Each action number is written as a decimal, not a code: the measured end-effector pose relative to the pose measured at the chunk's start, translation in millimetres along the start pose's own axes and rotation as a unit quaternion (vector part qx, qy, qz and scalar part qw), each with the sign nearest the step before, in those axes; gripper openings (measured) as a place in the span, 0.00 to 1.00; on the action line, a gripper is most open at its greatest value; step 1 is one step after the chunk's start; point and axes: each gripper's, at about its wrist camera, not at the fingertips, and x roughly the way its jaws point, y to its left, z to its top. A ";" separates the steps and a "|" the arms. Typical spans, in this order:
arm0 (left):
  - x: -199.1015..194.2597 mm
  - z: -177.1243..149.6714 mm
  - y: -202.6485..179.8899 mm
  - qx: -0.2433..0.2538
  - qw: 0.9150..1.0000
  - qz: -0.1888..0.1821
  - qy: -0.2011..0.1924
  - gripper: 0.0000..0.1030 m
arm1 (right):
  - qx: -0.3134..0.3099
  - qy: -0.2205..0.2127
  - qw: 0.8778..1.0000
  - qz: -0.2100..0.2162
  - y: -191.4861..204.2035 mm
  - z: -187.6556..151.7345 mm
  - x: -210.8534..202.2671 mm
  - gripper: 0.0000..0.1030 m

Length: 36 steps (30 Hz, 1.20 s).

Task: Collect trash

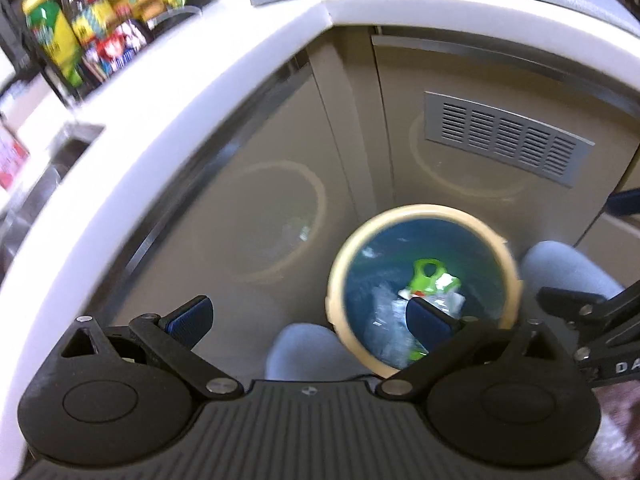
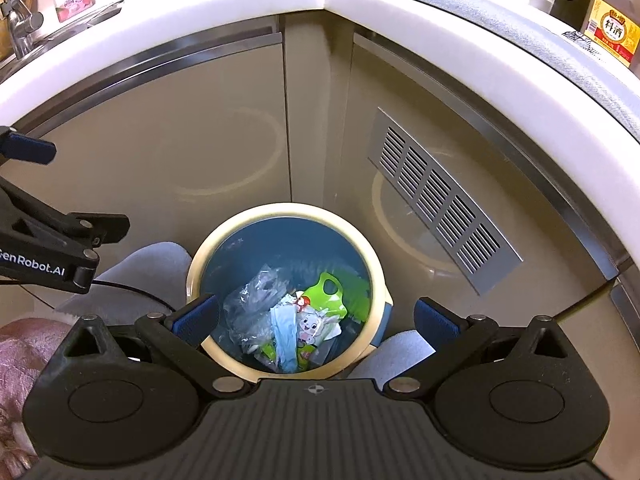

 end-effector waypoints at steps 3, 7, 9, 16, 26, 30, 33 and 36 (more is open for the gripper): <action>-5.6 0.8 -5.2 0.022 0.999 0.027 -0.020 1.00 | -0.003 0.000 1.000 0.001 -0.3 0.0 1.0 1.00; -5.5 4.8 -3.4 0.020 1.000 -0.003 -0.011 1.00 | -0.003 0.000 1.000 -0.001 -0.7 -0.2 0.9 1.00; -4.1 5.0 -4.8 0.019 1.000 -0.007 -0.008 1.00 | -0.001 0.000 1.000 -0.001 -0.9 -0.6 0.7 1.00; -2.4 1.7 -10.1 0.017 0.999 -0.032 -0.002 1.00 | -0.001 0.004 1.000 -0.001 0.3 -0.1 3.0 1.00; 0.4 0.6 -7.7 0.000 0.999 -0.035 0.008 1.00 | -0.004 0.008 1.000 -0.002 0.7 0.4 4.8 1.00; 3.3 0.4 -7.5 -0.001 0.999 -0.038 0.016 1.00 | -0.006 0.007 1.000 -0.003 1.5 0.1 4.7 1.00; 6.6 0.2 -7.2 -0.002 0.999 -0.045 0.024 1.00 | -0.005 0.007 1.000 -0.005 1.5 -0.2 5.0 1.00; 9.3 -1.0 -7.4 -0.005 0.998 -0.054 0.031 1.00 | -0.004 0.007 1.000 -0.007 2.6 -0.2 4.7 1.00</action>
